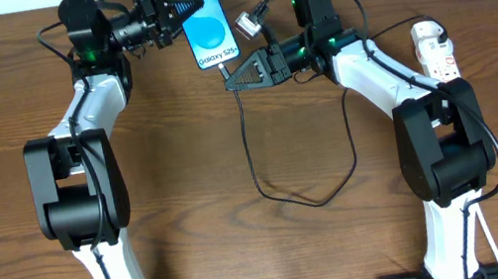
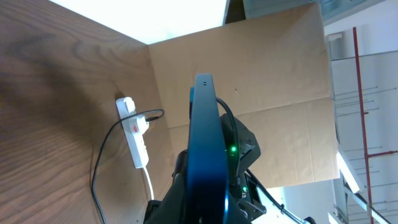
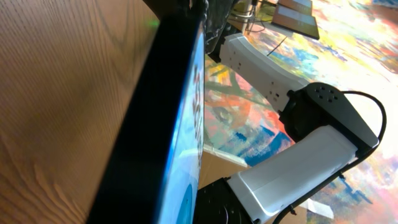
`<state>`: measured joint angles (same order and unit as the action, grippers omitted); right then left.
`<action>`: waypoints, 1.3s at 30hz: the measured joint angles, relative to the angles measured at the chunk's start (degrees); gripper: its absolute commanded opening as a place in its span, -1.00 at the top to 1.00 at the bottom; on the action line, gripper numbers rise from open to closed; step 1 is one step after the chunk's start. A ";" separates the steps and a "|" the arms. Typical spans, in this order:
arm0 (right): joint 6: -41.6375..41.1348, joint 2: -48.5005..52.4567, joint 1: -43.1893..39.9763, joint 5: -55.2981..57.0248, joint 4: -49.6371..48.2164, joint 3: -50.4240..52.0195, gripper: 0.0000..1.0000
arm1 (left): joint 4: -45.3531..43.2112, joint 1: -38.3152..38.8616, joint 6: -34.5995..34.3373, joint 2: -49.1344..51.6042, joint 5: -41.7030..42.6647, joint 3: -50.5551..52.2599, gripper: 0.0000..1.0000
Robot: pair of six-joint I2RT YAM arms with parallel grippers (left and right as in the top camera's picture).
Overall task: Plug charger to phone and switch on socket
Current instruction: 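Align and push the connector into the phone's port with the right gripper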
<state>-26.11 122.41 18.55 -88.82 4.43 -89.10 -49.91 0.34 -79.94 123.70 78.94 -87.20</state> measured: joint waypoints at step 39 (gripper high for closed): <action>-0.04 0.00 -0.66 0.00 -0.96 0.00 0.98 | 0.00 -0.07 0.26 0.00 -0.28 0.00 0.85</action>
<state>-26.15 122.41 17.89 -88.82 3.46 -89.10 -49.91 0.27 -79.68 123.70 78.65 -87.20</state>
